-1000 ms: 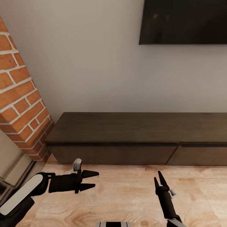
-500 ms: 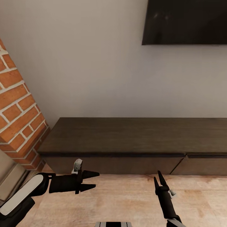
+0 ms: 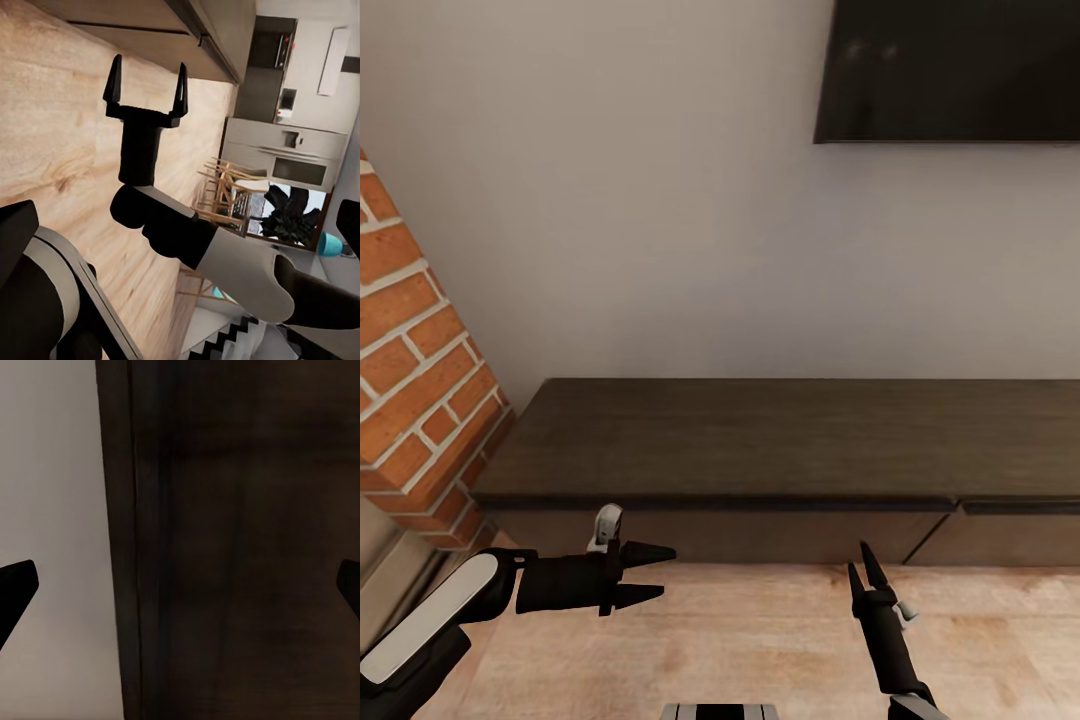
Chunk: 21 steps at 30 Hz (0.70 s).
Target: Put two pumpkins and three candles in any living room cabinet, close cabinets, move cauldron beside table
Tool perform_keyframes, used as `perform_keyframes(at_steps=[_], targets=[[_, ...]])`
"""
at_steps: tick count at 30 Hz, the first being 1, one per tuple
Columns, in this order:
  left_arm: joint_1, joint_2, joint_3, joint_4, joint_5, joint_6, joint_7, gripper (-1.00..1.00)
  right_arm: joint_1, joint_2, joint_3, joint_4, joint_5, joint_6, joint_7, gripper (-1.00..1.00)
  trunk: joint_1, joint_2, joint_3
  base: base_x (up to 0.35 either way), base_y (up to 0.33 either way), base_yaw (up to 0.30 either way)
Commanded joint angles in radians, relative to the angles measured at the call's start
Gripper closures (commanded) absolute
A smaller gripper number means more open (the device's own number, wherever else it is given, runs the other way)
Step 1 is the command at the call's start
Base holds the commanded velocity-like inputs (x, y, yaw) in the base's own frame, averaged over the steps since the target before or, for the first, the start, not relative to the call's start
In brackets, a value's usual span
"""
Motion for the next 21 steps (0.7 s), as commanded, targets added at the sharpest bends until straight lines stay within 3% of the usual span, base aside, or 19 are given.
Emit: perform_keyframes(at_steps=[1,7,14,21], targets=[[-0.001,0.001,-0.001,0.000,0.009,0.001,0.006,-1.00,0.000,0.000,0.008,0.000,-0.009,0.001,0.003,-1.00,0.000,0.000,-0.001,0.161,0.000,0.000],[-0.001,-0.001,-0.008,0.000,0.009,0.001,0.006,-1.00,0.000,-0.001,0.007,0.000,-0.009,0.001,0.003,-1.00,0.000,0.000,-0.001,0.103,0.000,0.000],[-0.001,-0.009,-0.088,0.004,0.009,-0.002,0.007,-1.00,0.000,0.000,0.008,-0.001,-0.006,0.001,0.003,-1.00,0.000,0.000,-0.001,0.006,0.000,0.000],[0.001,-0.010,-0.102,0.015,0.008,-0.002,0.007,-1.00,0.000,0.001,0.009,0.000,-0.005,0.001,0.000,-1.00,0.000,0.000,-0.001,0.067,0.070,0.000]])
